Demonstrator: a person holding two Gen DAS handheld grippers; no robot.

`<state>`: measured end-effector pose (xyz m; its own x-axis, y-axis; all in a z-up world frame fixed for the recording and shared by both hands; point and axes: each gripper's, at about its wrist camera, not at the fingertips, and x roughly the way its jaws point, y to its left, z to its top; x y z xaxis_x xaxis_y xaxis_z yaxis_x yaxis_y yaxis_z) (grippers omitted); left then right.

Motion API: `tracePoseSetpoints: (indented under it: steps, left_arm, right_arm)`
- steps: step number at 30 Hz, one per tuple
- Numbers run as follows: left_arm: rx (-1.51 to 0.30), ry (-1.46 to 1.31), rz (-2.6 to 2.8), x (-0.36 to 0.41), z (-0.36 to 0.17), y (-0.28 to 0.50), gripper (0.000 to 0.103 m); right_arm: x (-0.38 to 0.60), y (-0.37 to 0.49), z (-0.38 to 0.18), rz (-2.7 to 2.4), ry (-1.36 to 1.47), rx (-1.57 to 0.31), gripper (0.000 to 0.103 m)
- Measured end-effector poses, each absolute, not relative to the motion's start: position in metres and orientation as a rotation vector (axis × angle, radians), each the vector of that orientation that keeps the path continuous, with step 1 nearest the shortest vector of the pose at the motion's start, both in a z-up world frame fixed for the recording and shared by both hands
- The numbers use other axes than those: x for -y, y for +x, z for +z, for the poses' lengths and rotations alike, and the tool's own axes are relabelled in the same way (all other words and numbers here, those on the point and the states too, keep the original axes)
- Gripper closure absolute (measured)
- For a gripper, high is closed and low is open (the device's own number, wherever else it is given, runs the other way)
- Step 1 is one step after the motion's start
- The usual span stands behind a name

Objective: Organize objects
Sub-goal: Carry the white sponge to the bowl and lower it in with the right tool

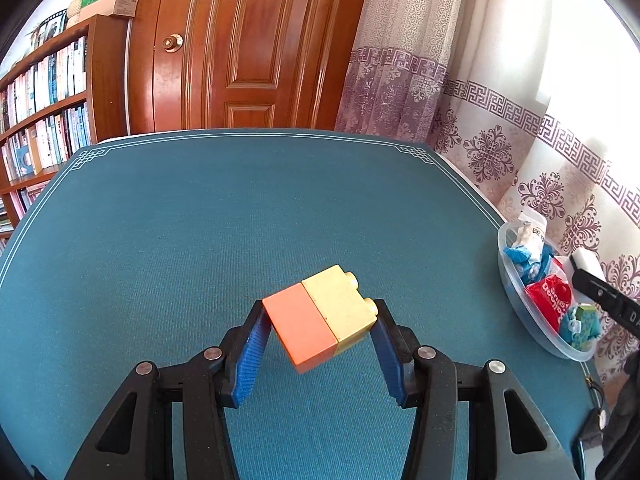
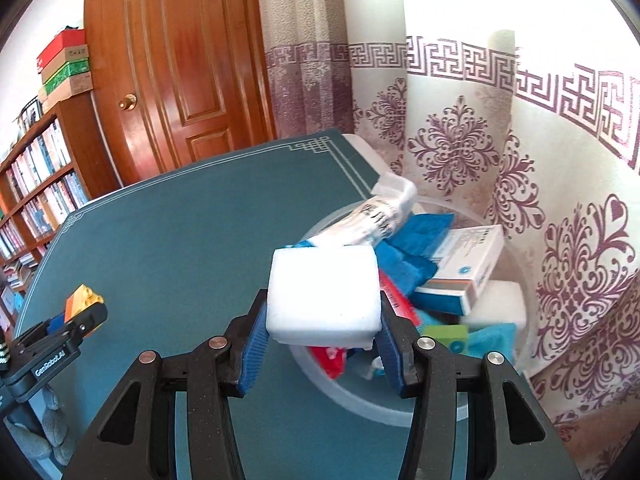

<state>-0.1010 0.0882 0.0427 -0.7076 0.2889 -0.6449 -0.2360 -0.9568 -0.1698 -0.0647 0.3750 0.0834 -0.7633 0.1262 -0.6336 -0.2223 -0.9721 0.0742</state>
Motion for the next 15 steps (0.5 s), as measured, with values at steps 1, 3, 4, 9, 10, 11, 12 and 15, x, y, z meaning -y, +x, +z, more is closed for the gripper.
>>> tracePoseSetpoints:
  steps: [1, 3, 4, 9, 10, 11, 12, 15]
  left_arm:
    - [0.104, -1.023, 2.661, -0.09, 0.043, -0.1, 0.049]
    - [0.099, -1.021, 2.654, -0.092, 0.043, -0.099, 0.049]
    - [0.096, -1.018, 2.65, -0.093, 0.043, -0.098, 0.049]
    - [0.063, -1.002, 2.628, -0.103, 0.045, -0.091, 0.05]
    - [0.054, -1.0, 2.622, -0.105, 0.045, -0.089, 0.05]
    - [0.044, -0.998, 2.615, -0.108, 0.044, -0.088, 0.05]
    - [0.034, -0.996, 2.61, -0.109, 0.044, -0.086, 0.049]
    - [0.016, -0.991, 2.6, -0.112, 0.043, -0.084, 0.049]
  right_arm:
    - [-0.383, -0.066, 0.085, 2.765, -0.976, -0.224, 0.053]
    - [-0.396, -0.069, 0.087, 2.738, -0.968, -0.229, 0.053]
    - [-0.401, -0.071, 0.087, 2.721, -0.964, -0.227, 0.053]
    - [-0.425, -0.086, 0.083, 2.663, -0.969, -0.213, 0.053]
    - [-0.428, -0.09, 0.081, 2.651, -0.974, -0.206, 0.053]
    - [-0.431, -0.095, 0.079, 2.64, -0.981, -0.199, 0.053]
    - [-0.433, -0.099, 0.078, 2.629, -0.989, -0.193, 0.053]
    - [-0.44, -0.108, 0.073, 2.605, -1.005, -0.181, 0.053]
